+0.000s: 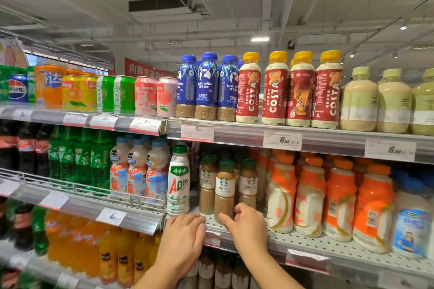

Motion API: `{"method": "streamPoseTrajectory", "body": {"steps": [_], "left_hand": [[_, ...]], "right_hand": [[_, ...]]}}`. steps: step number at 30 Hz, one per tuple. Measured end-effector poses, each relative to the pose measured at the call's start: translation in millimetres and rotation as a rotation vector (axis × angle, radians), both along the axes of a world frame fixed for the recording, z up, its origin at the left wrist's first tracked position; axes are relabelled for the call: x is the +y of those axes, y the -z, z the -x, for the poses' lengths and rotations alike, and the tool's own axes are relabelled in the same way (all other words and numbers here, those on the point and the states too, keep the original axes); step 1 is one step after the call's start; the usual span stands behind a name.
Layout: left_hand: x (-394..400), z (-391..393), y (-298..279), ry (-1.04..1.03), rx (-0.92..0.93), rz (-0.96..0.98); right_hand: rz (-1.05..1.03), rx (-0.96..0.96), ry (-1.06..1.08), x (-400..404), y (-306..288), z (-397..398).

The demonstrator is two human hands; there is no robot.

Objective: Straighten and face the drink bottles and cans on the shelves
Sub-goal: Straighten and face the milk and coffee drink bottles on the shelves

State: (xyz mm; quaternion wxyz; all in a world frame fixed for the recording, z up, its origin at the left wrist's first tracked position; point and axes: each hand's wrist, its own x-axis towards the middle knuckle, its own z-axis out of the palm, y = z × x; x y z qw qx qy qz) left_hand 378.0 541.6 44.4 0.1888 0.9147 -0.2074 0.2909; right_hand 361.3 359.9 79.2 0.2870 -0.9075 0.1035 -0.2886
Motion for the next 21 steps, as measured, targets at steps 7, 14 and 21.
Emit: {"method": "streamPoseTrajectory", "body": {"steps": [7,14,21], "left_hand": [[-11.3,3.2,-1.9,-0.062,-0.038,-0.037],[-37.6,0.8,-12.7,-0.085,0.016,0.28],[-60.2,-17.8,-31.6,-0.237,0.127,0.312]], "right_hand": [[-0.046,0.015,0.048,-0.8,-5.7,-5.0],[-0.032,-0.34,0.044,-14.1,20.7,9.6],[-0.186,-0.107,0.152,-11.3,1.4,0.9]]}}
